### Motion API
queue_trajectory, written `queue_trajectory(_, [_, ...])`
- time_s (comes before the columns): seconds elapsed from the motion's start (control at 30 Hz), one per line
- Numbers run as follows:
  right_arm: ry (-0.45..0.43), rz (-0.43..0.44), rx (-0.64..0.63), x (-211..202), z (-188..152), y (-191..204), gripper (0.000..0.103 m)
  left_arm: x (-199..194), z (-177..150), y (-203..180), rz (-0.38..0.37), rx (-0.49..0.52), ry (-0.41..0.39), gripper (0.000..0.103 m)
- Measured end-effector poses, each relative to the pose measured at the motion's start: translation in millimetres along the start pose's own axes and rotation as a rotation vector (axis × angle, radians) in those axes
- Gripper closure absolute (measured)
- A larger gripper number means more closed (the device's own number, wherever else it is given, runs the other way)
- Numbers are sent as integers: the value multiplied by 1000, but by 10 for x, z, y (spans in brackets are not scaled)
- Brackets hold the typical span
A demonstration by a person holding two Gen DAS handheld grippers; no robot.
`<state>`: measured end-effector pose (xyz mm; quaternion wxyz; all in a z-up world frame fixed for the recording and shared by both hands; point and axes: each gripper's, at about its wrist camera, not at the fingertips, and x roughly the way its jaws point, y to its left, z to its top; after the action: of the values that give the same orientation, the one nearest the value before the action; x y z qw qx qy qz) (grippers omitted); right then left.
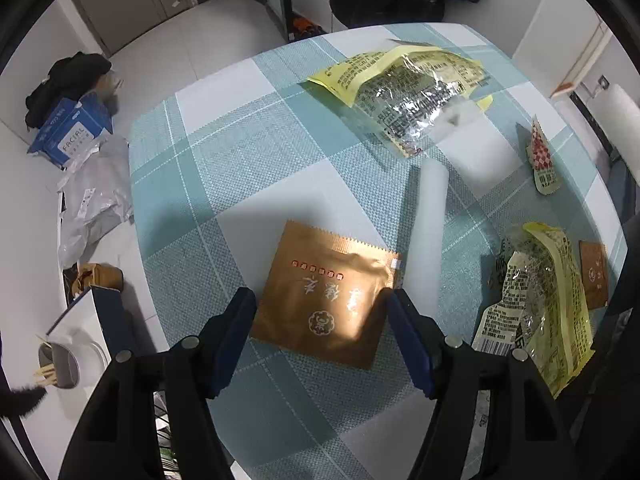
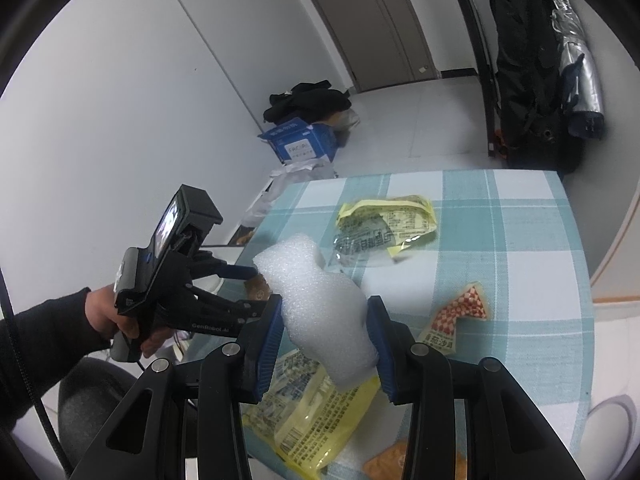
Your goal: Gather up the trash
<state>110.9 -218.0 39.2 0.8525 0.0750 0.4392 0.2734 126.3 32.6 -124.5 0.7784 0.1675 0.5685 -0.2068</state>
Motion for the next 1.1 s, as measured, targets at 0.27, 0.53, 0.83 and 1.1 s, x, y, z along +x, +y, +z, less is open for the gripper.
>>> queue_trajectory(0.27, [-10, 7, 0, -46, 18, -11, 62, -19, 41, -23, -15, -5, -1, 49])
queue_trajectory(0.53, [-21, 19, 10, -71, 43, -18, 62, -60, 29, -179, 9, -63, 6, 73])
queue_trajectory(0.83, [-38, 27, 10, -155, 26, 13, 62, -120, 22, -312, -4, -96, -2, 103])
queue_trajectory(1.1, [-55, 34, 7, -231, 25, 34, 62, -293, 45, -294, 7, -135, -35, 103])
